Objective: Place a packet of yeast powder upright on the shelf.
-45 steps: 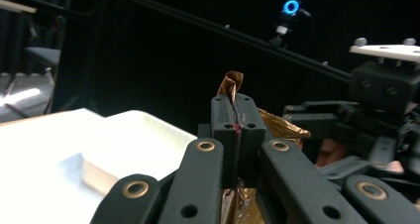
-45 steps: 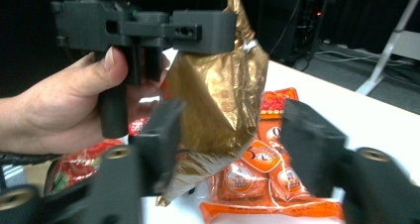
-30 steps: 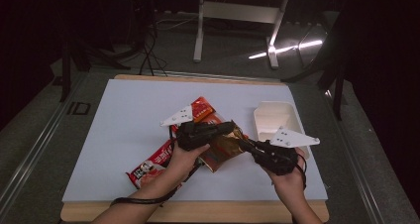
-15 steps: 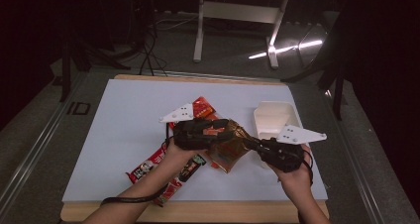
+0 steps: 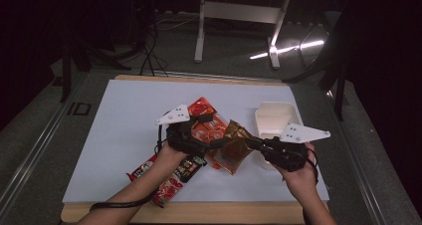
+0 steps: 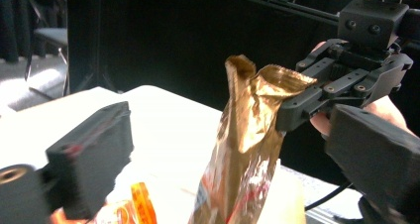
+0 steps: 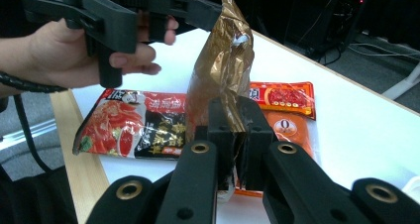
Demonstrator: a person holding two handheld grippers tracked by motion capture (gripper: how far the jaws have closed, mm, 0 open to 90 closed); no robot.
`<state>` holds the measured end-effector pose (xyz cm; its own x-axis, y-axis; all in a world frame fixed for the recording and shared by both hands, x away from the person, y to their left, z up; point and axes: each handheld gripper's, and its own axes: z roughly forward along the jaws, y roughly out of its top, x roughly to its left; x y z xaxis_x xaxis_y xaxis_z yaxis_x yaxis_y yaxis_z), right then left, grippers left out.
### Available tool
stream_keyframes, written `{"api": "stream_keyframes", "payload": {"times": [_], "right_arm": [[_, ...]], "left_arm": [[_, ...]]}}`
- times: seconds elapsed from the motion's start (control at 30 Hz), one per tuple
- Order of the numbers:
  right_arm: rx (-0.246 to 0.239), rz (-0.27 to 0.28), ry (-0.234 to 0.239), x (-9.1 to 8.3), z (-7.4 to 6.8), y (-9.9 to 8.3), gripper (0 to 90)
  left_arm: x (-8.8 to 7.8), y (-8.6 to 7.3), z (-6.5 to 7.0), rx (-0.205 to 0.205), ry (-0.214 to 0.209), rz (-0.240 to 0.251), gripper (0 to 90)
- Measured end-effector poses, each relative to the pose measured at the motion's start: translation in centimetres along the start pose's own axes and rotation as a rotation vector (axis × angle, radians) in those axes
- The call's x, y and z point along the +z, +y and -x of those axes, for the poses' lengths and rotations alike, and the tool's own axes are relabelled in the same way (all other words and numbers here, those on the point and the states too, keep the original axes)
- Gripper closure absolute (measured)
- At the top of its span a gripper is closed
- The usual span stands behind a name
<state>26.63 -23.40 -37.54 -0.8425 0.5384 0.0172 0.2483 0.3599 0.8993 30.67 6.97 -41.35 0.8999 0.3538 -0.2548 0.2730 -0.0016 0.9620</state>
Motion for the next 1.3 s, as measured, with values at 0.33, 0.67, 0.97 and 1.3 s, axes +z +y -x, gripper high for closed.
{"api": "stream_keyframes", "payload": {"times": [0.33, 0.67, 0.97, 1.3], "right_arm": [[-0.030, -0.007, 0.003, -1.3, 2.0, 1.3, 86.5], [-0.097, -0.007, -0.006, -2.9, 4.8, 3.3, 86.5], [-0.115, 0.011, -0.037, -3.6, 7.2, 4.2, 86.7], [-0.109, 0.029, -0.111, -4.7, 9.8, 5.0, 86.8]], "left_arm": [[-3.7, -1.0, -0.3, 0.023, 0.098, -0.038, 2.7], [-6.7, -2.1, -0.3, 0.058, 0.169, -0.061, 2.7], [-8.2, -3.4, -0.6, 0.064, 0.227, -0.069, 2.7], [-10.4, -4.6, -0.7, 0.059, 0.281, -0.080, 2.7]]}}
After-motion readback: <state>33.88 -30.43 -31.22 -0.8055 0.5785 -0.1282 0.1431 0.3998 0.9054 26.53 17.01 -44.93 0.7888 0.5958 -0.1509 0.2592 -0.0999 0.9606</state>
